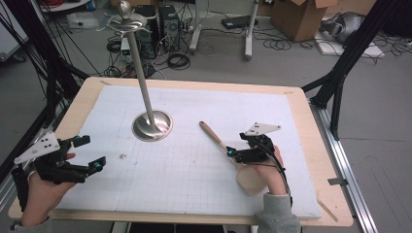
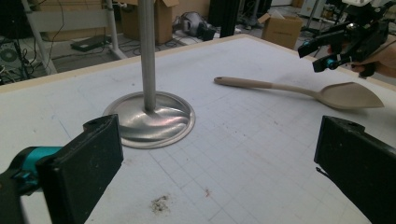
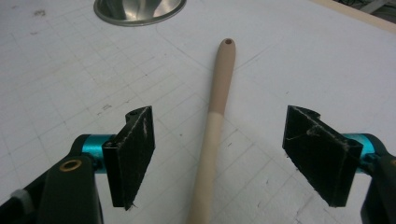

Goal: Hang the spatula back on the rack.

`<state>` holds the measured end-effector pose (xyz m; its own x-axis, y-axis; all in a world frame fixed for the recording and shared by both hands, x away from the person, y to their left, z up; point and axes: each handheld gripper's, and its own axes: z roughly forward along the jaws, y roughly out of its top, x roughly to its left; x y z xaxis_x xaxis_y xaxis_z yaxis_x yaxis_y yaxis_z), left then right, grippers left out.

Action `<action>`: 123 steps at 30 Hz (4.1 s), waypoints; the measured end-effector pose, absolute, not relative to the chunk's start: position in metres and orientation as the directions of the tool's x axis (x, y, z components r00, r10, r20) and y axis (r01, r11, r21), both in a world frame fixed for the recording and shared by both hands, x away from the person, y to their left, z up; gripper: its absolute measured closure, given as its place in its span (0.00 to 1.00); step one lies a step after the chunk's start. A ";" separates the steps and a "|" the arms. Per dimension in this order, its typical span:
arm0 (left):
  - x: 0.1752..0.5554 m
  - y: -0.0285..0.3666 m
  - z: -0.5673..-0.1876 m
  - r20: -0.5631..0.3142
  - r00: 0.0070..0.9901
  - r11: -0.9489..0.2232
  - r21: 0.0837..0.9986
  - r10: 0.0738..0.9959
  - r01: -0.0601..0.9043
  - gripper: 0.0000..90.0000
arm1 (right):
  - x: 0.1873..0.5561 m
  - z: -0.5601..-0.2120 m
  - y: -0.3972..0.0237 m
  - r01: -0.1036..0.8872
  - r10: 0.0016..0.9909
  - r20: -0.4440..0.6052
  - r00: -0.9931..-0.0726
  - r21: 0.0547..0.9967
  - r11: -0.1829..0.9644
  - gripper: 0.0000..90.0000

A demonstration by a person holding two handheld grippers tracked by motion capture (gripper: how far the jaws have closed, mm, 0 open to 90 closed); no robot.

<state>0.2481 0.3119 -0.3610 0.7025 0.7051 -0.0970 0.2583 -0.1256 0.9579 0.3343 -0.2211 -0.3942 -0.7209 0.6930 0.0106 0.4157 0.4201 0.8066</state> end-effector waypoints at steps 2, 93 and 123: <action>0.248 0.312 -0.361 -0.097 0.701 -0.126 0.957 0.707 0.260 0.02 | 0.336 -0.397 -0.219 0.425 0.691 0.016 -0.723 0.798 0.426 0.27; 0.243 0.318 -0.367 -0.097 0.679 -0.133 0.951 0.727 0.279 0.02 | 0.356 -0.427 -0.196 0.572 0.718 0.018 -0.696 0.619 0.539 0.87; 0.242 0.318 -0.366 -0.098 0.680 -0.132 0.952 0.727 0.277 0.02 | 0.338 -0.391 -0.212 0.471 0.676 0.065 -0.734 0.766 0.437 0.87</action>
<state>0.2423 0.3181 -0.3658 0.6799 0.7268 -0.0976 0.2774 -0.1317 0.9517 0.3382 -0.2120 -0.3912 -0.7341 0.6759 0.0650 0.4706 0.4374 0.7663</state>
